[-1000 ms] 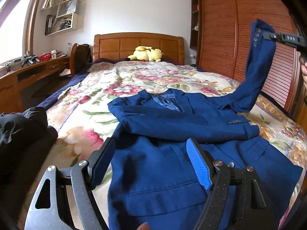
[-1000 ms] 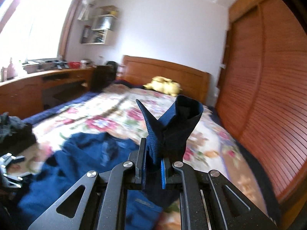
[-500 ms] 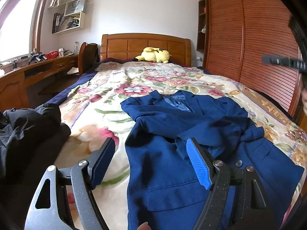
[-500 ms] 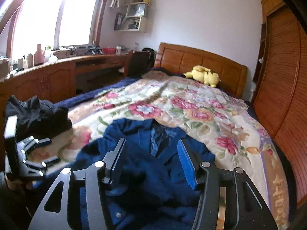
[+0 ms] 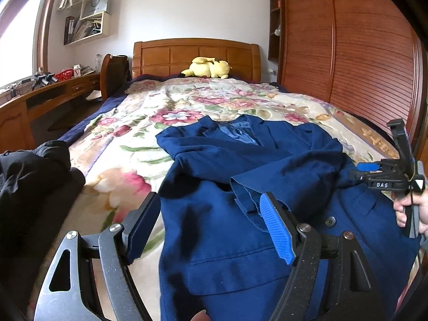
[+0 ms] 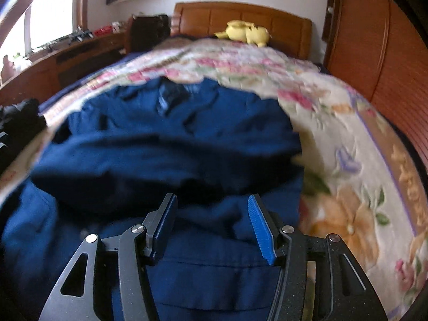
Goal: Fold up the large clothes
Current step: 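Move the open right gripper over the folded sleeve to flatten it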
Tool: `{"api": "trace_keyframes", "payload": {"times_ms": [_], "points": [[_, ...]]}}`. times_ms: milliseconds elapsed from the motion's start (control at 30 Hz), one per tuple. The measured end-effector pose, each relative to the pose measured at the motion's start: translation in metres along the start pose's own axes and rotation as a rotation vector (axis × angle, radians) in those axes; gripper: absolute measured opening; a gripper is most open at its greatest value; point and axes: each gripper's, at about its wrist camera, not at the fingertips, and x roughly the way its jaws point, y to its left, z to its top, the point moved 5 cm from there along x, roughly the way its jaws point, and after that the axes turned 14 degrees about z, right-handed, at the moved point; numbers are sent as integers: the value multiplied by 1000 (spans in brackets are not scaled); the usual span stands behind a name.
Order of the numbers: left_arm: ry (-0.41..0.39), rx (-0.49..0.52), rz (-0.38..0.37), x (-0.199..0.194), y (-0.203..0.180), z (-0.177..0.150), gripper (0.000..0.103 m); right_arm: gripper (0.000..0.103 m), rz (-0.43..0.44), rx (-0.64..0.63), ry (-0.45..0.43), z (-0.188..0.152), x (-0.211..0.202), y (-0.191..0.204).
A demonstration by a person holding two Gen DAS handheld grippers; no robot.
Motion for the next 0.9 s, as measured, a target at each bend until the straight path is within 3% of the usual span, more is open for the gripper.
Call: {"api": "trace_keyframes", "payload": {"times_ms": [433,700,900], "points": [[58,26,-3,17,-17,0,78,57,-18,29,19,-11,31,8],[202,56,-55,56,-43,5,72,57,22,66,-38,-27,16,4],[252,23,-113,68,-67,7,71,57,71,127,-67,-33,16,-11]]}}
